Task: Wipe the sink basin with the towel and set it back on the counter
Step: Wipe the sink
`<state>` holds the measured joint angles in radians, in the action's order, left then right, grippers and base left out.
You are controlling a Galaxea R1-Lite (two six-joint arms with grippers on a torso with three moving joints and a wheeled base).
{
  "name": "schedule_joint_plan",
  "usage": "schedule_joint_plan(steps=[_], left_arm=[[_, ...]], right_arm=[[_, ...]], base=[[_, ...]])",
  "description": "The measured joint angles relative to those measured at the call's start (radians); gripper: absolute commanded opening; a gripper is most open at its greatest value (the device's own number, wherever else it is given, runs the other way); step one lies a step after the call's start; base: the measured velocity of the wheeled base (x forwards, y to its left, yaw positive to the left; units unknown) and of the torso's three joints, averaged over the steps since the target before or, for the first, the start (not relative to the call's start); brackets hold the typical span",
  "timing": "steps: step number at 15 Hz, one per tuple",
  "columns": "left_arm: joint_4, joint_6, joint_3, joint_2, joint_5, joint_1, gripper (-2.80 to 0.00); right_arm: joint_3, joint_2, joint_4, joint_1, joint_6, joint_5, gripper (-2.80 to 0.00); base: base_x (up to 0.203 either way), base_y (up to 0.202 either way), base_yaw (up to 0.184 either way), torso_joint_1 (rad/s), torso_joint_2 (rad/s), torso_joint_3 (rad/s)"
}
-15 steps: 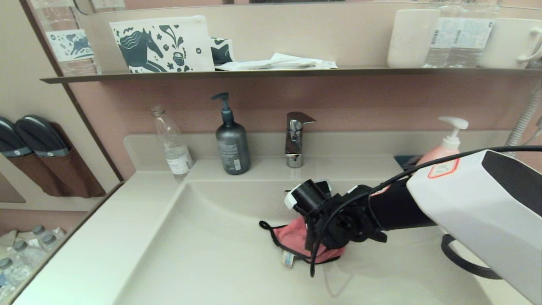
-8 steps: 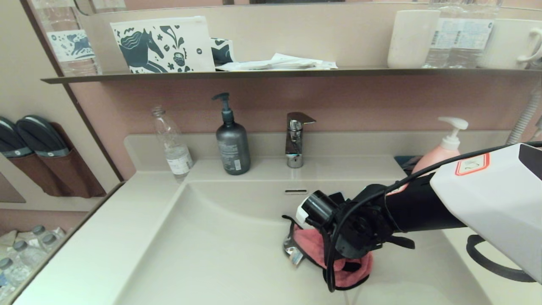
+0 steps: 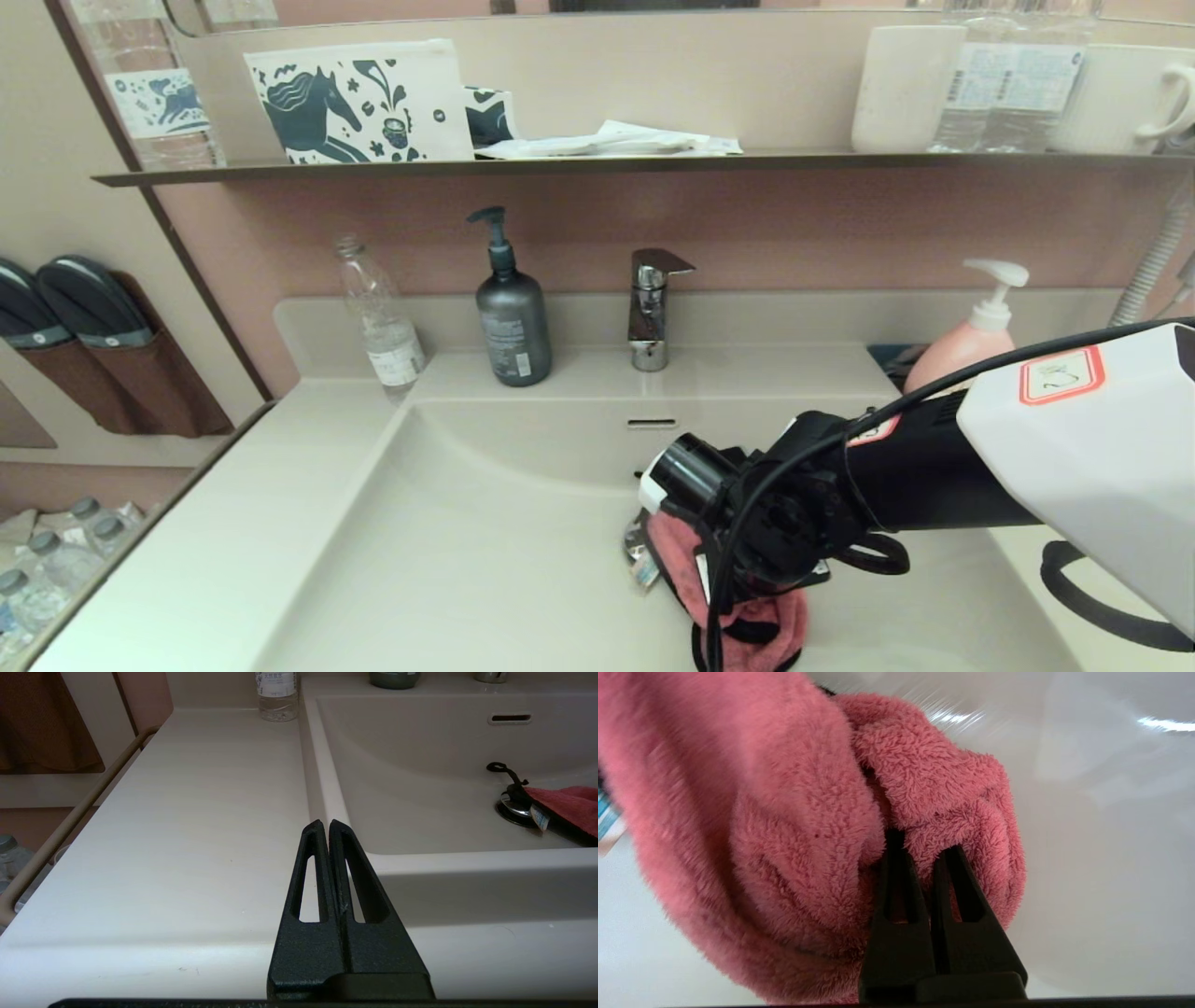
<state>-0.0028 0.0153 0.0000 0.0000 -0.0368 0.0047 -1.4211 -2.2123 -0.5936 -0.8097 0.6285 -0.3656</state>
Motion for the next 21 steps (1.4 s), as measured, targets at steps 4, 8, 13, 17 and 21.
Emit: schedule_joint_plan(steps=[4,8,13,17,21], left_arm=[[0.0,0.0,0.0,0.0,0.0,0.0,-2.8],[0.0,0.0,0.0,0.0,0.0,0.0,-2.8],[0.0,0.0,0.0,0.0,0.0,0.0,-2.8],[0.0,0.0,0.0,0.0,0.0,0.0,-2.8],[0.0,0.0,0.0,0.0,0.0,0.0,-2.8]], right_arm=[[-0.047,-0.028,-0.012,-0.043,0.043,0.076,-2.8],[-0.172,-0.087,-0.049,-0.082,0.08,0.134,-2.8],[-0.377,-0.177,-0.055,-0.155,0.124,0.175,-2.8],[-0.478,-0.222,-0.005,-0.188,0.125,0.169,-2.8],[-0.492,-0.239,0.154,-0.19,0.124,0.157,-2.8]], base=[[0.0,0.0,0.0,0.0,0.0,0.0],[0.0,0.0,0.0,0.0,0.0,0.0],[0.0,0.0,0.0,0.0,0.0,0.0],[0.0,0.0,0.0,0.0,0.0,0.0],[0.0,0.0,0.0,0.0,0.0,0.0]])
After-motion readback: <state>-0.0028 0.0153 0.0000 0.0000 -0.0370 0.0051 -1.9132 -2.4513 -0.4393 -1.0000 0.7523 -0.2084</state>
